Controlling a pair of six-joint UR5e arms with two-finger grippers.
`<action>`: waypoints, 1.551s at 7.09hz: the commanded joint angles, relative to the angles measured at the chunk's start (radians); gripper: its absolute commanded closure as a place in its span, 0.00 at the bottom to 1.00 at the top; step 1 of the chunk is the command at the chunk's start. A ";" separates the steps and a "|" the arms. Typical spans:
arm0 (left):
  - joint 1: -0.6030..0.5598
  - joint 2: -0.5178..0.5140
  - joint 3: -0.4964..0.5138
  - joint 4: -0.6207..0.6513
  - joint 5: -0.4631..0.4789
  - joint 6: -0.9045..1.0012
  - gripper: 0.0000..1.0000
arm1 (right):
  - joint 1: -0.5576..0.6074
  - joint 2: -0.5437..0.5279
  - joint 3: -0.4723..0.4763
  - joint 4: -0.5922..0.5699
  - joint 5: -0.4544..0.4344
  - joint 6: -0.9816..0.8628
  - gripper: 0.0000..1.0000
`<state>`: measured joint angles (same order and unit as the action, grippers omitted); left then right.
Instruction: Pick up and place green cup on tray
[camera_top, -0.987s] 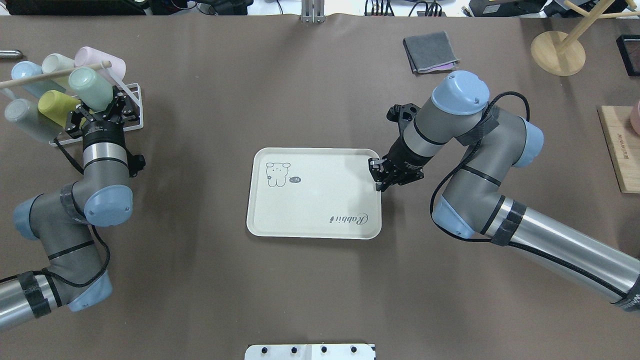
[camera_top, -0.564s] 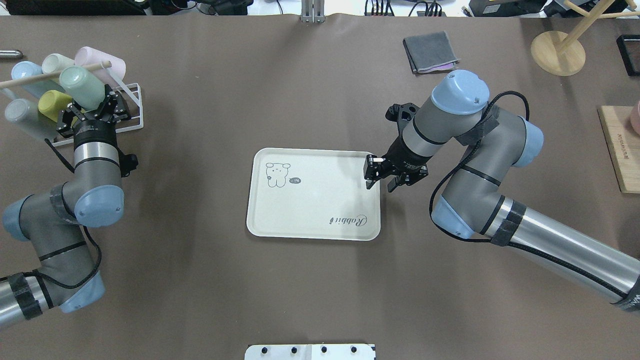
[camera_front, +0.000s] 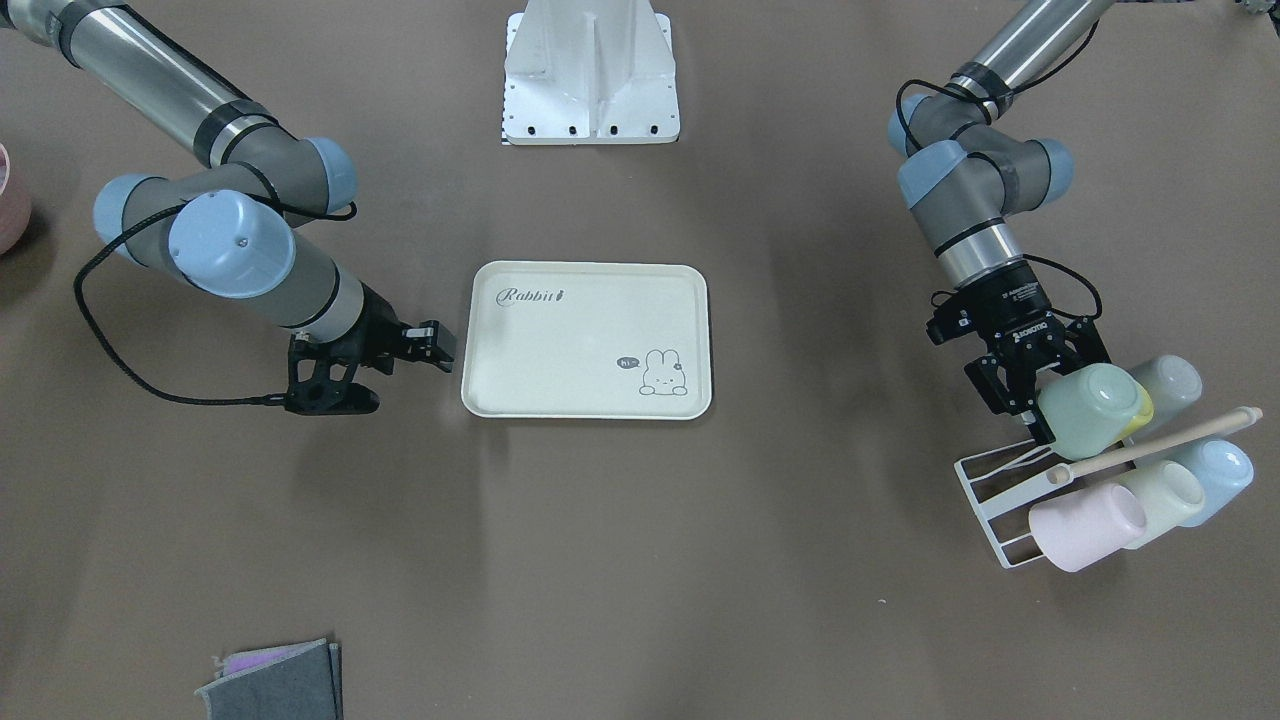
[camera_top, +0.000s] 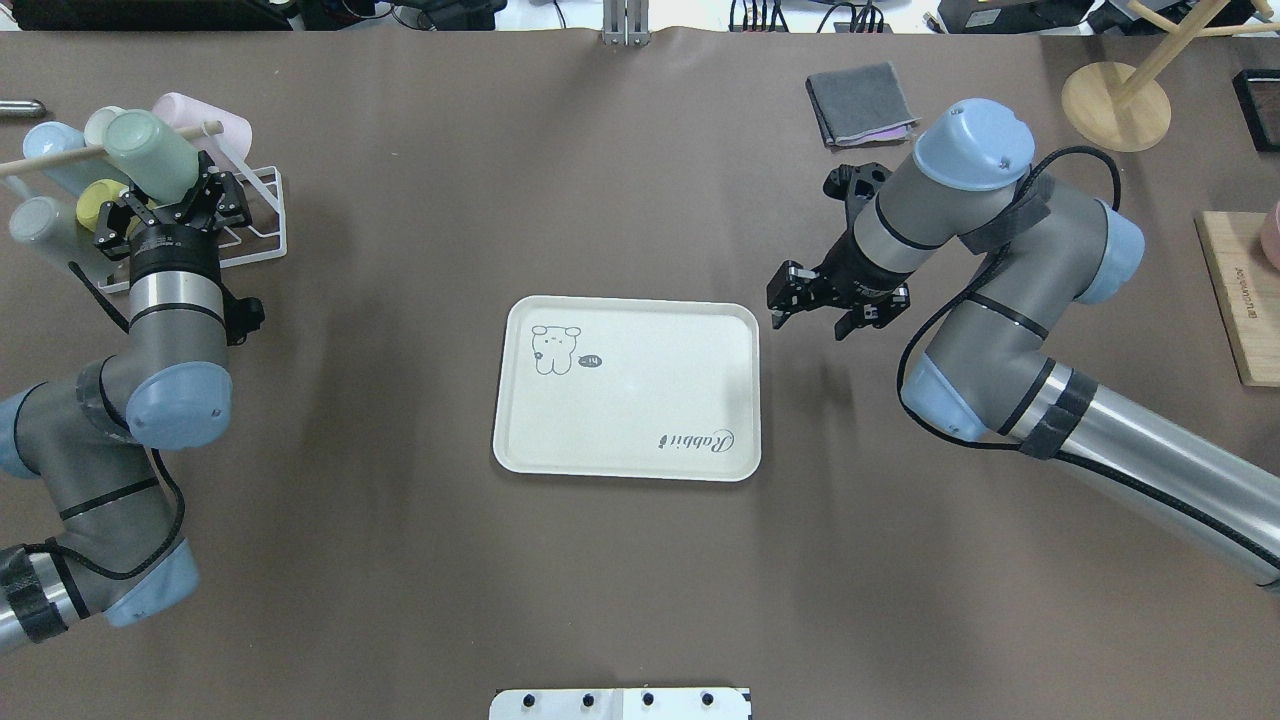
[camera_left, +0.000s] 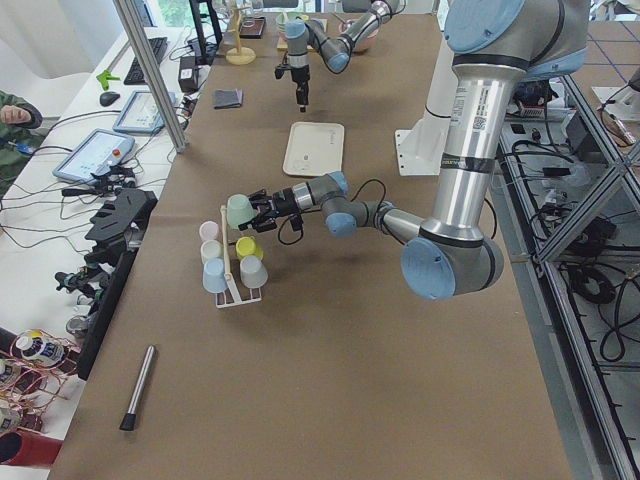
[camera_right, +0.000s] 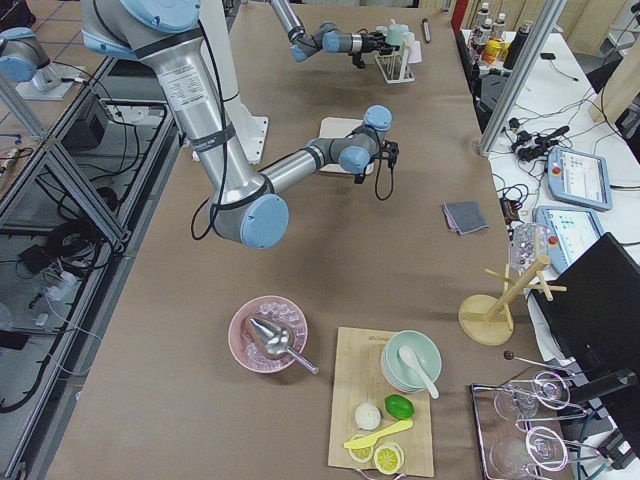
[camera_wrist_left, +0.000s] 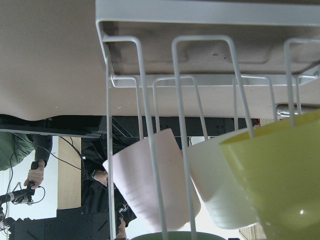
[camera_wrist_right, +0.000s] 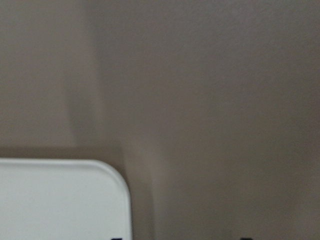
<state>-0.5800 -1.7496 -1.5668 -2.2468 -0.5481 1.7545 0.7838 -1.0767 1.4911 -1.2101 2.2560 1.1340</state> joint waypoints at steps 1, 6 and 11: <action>-0.009 0.013 -0.054 0.001 -0.001 0.023 0.32 | 0.124 -0.023 0.055 -0.179 0.002 -0.161 0.15; -0.021 -0.025 -0.153 0.001 -0.015 0.125 0.28 | 0.436 -0.254 0.325 -0.606 -0.003 -0.667 0.00; -0.020 -0.037 -0.251 -0.135 -0.120 -0.115 0.42 | 0.721 -0.492 0.327 -0.606 0.056 -1.152 0.00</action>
<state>-0.6011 -1.7835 -1.7911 -2.3290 -0.6405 1.6794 1.4502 -1.5493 1.8296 -1.8151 2.3204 0.0692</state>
